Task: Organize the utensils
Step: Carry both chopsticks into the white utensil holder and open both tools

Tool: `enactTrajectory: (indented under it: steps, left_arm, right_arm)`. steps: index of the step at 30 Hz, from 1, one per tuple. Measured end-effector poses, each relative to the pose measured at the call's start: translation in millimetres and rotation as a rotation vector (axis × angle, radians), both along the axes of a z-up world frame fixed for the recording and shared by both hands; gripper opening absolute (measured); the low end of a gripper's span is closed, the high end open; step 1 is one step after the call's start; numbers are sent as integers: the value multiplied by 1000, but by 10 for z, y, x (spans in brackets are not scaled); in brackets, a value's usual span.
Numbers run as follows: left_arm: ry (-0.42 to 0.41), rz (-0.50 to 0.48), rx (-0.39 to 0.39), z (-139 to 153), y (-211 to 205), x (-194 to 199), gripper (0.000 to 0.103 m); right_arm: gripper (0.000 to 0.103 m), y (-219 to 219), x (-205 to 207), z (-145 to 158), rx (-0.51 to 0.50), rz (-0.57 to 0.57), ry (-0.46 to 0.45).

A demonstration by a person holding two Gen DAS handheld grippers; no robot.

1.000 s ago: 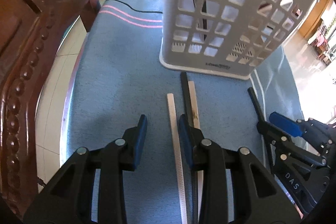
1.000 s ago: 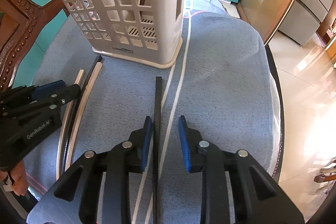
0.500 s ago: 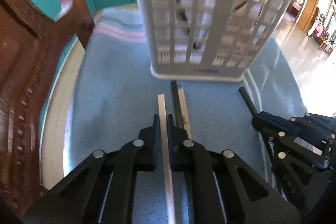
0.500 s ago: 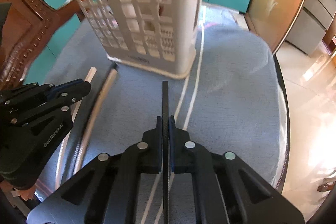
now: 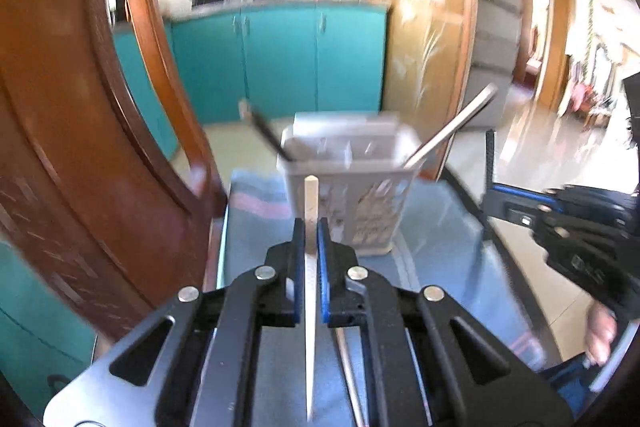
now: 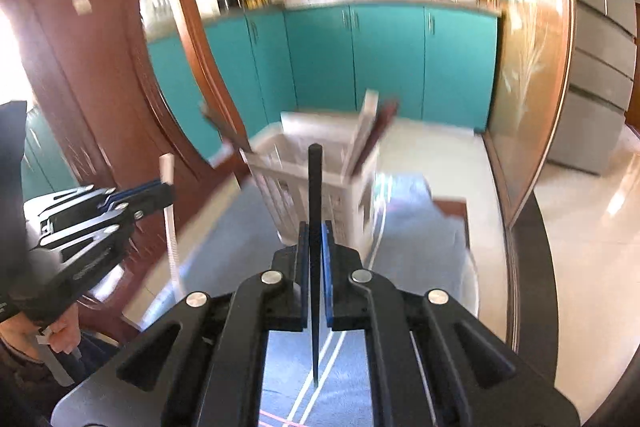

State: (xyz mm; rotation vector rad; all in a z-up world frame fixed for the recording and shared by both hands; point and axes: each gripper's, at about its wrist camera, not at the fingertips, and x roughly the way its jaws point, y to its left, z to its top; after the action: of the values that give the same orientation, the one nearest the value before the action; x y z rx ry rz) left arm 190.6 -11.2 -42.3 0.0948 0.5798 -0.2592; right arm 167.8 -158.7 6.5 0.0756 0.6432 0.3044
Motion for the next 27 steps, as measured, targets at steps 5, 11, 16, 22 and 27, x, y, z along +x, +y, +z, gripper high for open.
enactTrajectory:
  steps: [5,11,16,22,27]
  left_arm:
    - [-148,-53,-95,770,137,-231,7]
    - [-268,8,-221,1305,374,91,7]
    - [-291,78,-327,1409,485,304,7]
    - [-312,133,-335,1192,355,641,7]
    - [-209,130,-226,866,58,1001,7]
  right_arm:
    - [6,-171,-109,659,97,-2,-150]
    - [6,-344,96,1226,199,-128,-370]
    - [7,-356,403,1094,215,-225,-412]
    - [7,-310,755,803,216,-251,-387]
    - [6,-186,943,615,155,-239,-342]
